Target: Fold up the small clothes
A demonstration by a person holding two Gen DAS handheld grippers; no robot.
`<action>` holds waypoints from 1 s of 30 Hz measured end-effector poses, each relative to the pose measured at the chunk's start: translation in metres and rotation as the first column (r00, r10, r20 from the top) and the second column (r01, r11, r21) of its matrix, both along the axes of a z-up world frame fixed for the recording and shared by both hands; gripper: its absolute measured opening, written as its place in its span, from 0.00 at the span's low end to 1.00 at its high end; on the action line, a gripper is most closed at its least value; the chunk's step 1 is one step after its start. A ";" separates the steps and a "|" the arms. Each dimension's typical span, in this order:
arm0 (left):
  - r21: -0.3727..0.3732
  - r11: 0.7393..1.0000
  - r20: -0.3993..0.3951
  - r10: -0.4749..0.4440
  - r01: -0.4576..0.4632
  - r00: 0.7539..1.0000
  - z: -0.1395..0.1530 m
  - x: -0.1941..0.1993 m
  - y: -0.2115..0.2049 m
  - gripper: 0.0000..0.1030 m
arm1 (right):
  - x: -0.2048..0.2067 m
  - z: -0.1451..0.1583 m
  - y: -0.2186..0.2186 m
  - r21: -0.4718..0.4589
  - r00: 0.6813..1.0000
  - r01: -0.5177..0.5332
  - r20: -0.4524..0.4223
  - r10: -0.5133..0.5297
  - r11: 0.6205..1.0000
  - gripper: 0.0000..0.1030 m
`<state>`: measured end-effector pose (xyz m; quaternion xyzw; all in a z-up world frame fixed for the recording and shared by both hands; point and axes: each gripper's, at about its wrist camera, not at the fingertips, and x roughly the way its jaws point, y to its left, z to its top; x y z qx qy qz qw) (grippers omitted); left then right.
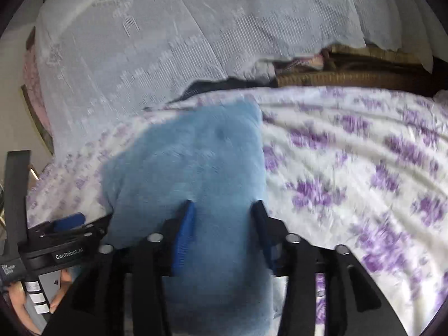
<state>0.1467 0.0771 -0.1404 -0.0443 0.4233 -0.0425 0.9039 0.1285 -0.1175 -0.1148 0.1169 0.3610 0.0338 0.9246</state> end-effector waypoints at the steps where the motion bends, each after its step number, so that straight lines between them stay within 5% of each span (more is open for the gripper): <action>1: -0.024 1.000 -0.009 0.000 0.000 1.000 0.002 0.001 0.004 0.96 | 0.003 -0.001 -0.008 0.060 1.000 0.005 -0.019 -0.004 0.998 0.55; 5: -0.105 0.994 0.006 -0.013 0.013 1.000 0.009 -0.004 0.013 0.96 | 0.001 -0.010 -0.033 0.228 0.999 0.029 -0.029 -0.023 0.973 0.64; 9: -0.177 0.982 0.094 -0.043 0.059 0.995 0.027 -0.016 0.018 0.96 | -0.013 0.008 -0.037 0.247 0.998 0.015 0.063 -0.031 0.969 0.67; 15: -0.316 0.944 -0.040 -0.118 0.099 0.992 0.005 0.002 0.020 0.96 | -0.007 -0.007 -0.050 0.388 1.000 0.015 -0.004 -0.015 0.922 0.72; 22: -0.364 0.920 -0.054 -0.177 0.146 0.983 0.000 0.004 0.014 0.96 | -0.002 -0.030 -0.059 0.536 0.997 0.033 -0.079 0.011 0.843 0.72; 28: -0.522 0.818 -0.020 -0.293 0.240 0.956 0.003 0.004 0.014 0.96 | -0.003 -0.028 -0.053 0.544 0.997 0.001 -0.070 0.045 0.839 0.73; 30: -0.512 0.810 0.001 -0.330 0.284 0.944 0.006 0.001 0.005 0.96 | -0.003 -0.028 -0.053 0.547 0.996 -0.002 -0.070 0.048 0.837 0.73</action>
